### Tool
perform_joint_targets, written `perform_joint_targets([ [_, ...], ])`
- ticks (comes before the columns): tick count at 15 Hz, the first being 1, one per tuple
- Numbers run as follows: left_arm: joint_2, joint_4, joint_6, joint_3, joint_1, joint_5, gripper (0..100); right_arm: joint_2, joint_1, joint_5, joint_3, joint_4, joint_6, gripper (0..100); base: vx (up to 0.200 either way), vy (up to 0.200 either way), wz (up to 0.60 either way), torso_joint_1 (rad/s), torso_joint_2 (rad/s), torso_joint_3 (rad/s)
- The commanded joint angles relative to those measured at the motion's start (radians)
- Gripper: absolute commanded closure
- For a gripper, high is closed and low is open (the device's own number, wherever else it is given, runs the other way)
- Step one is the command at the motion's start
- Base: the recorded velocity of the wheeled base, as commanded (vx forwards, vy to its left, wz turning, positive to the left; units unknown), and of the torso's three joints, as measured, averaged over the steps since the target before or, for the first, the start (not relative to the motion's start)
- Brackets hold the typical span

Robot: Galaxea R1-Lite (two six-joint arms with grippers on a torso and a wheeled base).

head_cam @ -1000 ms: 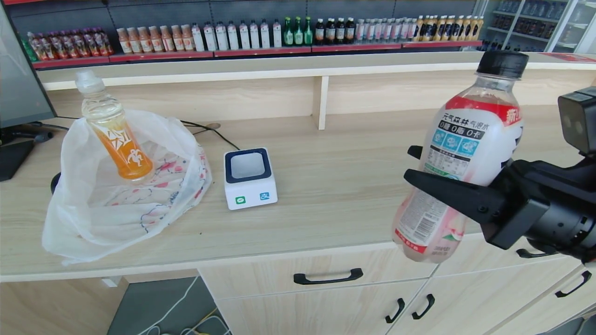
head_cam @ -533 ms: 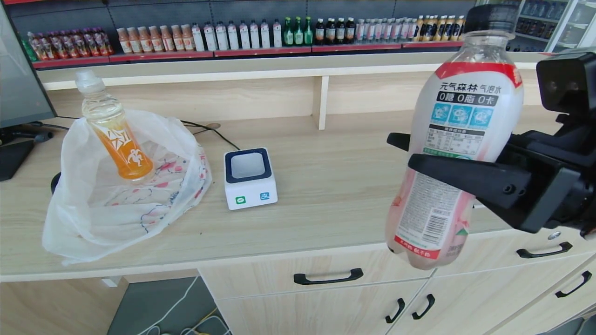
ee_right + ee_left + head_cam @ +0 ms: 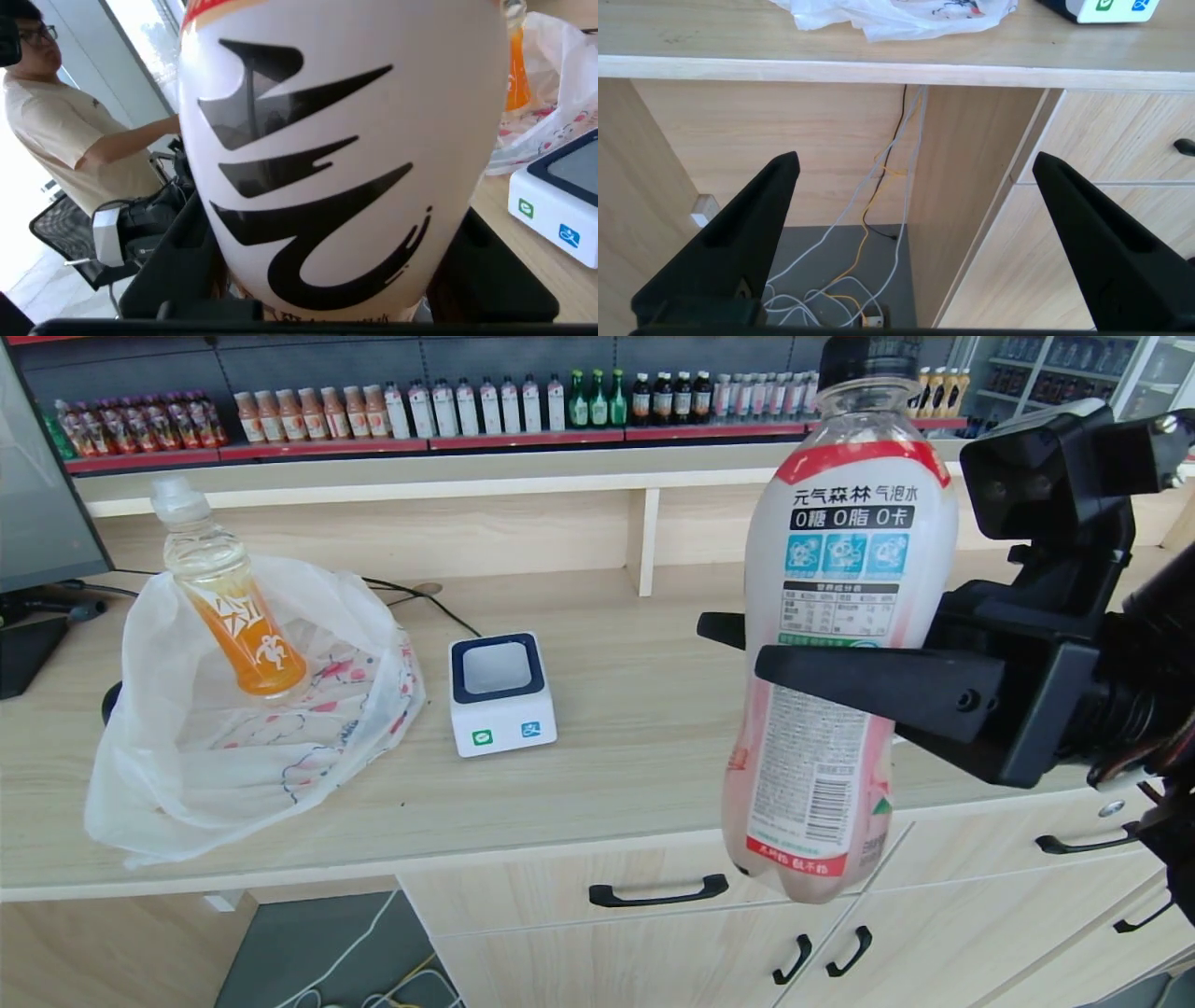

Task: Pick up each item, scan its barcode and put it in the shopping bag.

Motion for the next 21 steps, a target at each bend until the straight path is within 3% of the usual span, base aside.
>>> perform_joint_targets([
  [1,0.000,-0.001,0.000,0.000,0.000,0.001,0,0.029,0.032,0.000,-0.029,0.000,0.000,100,0.000,0.000,0.00,0.000,0.00,0.000],
  [5,0.000,-0.001,0.000,0.000,0.000,0.001,0,0.065,0.081,0.000,-0.079,0.000,0.003,100,0.000,0.000,0.00,0.000,0.00,0.000],
  [21,0.000,-0.001,0.000,0.000,0.000,0.001,0,0.052,0.078,0.000,-0.069,-0.001,0.005,100,0.000,0.000,0.00,0.000,0.00,0.000],
])
